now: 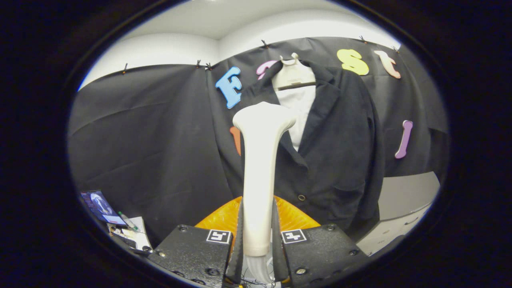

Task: Iron the clothes twice with a garment steamer, once on the left side and once on the right side.

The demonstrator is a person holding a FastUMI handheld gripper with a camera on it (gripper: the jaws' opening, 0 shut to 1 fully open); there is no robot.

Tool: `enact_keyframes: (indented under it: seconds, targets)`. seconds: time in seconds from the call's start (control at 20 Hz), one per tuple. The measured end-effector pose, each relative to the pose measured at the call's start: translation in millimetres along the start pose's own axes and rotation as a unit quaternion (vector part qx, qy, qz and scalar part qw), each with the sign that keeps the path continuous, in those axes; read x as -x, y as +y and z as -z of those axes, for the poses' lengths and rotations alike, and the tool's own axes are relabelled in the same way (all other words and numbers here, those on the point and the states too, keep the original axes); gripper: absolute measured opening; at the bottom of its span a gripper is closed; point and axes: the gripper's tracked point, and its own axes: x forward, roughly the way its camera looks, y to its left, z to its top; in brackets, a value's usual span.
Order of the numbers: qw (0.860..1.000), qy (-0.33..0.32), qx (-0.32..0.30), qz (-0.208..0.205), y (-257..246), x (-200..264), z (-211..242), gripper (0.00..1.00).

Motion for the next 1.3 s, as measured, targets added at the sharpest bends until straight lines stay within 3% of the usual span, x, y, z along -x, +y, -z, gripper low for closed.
enact_keyframes:
  seconds: [0.25,0.8,1.3]
  targets:
    - [1.0,-0.013,-0.001,-0.014,20.6,-31.6,-26.0,0.33]
    - [0.999,-0.033,0.013,-0.004,24.6,-105.9,-86.6,0.33]
    - [1.0,-0.003,0.011,0.007,15.0,-127.5,-59.6,0.33]
